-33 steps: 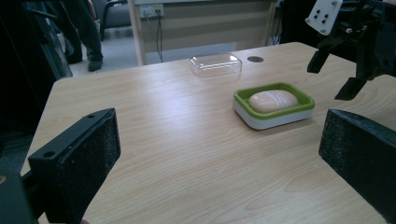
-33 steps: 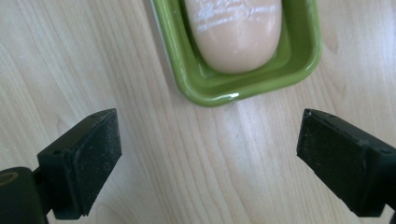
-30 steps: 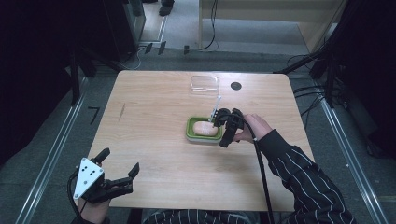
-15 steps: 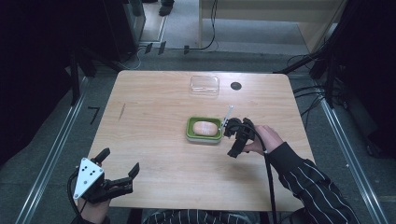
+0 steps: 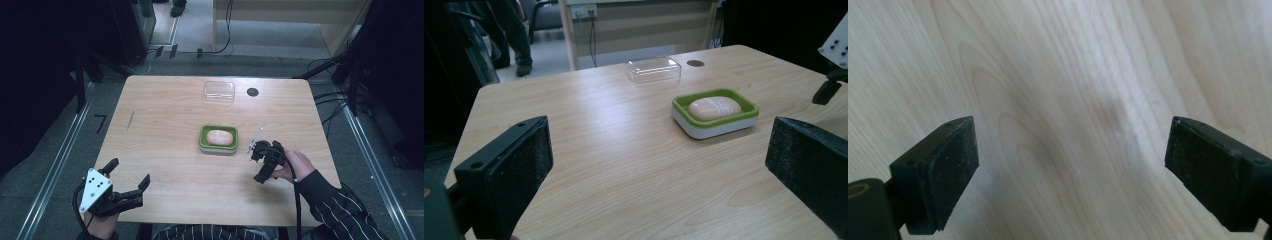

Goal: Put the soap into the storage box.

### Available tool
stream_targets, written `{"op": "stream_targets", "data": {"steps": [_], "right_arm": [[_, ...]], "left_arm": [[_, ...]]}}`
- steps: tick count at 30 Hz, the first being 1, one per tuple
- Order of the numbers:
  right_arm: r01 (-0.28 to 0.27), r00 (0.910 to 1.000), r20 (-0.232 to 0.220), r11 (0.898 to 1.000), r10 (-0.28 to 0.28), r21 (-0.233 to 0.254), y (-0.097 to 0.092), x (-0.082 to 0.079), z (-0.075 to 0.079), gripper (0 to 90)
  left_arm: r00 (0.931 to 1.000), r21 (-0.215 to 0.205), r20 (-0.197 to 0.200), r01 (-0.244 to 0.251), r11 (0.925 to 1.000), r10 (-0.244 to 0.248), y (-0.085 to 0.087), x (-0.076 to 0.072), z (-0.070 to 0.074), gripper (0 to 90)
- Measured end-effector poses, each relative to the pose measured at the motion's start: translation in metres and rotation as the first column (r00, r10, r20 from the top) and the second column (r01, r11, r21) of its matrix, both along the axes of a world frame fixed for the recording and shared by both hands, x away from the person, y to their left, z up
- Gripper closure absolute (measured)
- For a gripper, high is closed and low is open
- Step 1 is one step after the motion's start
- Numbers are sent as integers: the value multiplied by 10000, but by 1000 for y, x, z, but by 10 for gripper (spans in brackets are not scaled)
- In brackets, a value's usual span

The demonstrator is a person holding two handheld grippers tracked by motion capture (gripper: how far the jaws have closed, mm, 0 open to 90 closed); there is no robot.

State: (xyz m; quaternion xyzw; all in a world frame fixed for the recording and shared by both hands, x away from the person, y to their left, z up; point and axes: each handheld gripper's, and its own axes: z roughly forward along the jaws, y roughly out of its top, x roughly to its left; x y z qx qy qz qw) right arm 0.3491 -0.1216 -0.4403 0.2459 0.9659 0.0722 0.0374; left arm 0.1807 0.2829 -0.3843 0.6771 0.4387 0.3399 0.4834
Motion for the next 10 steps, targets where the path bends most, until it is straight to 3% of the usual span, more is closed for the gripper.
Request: {"op": "stream_targets", "data": {"steps": [10], "right_arm": [[72,10000,7,9998,-72,-161,-7,-9,-9,77]], "left_arm": [[10000,20,-18,41,10000,-41,-2,1,1,0]]}}
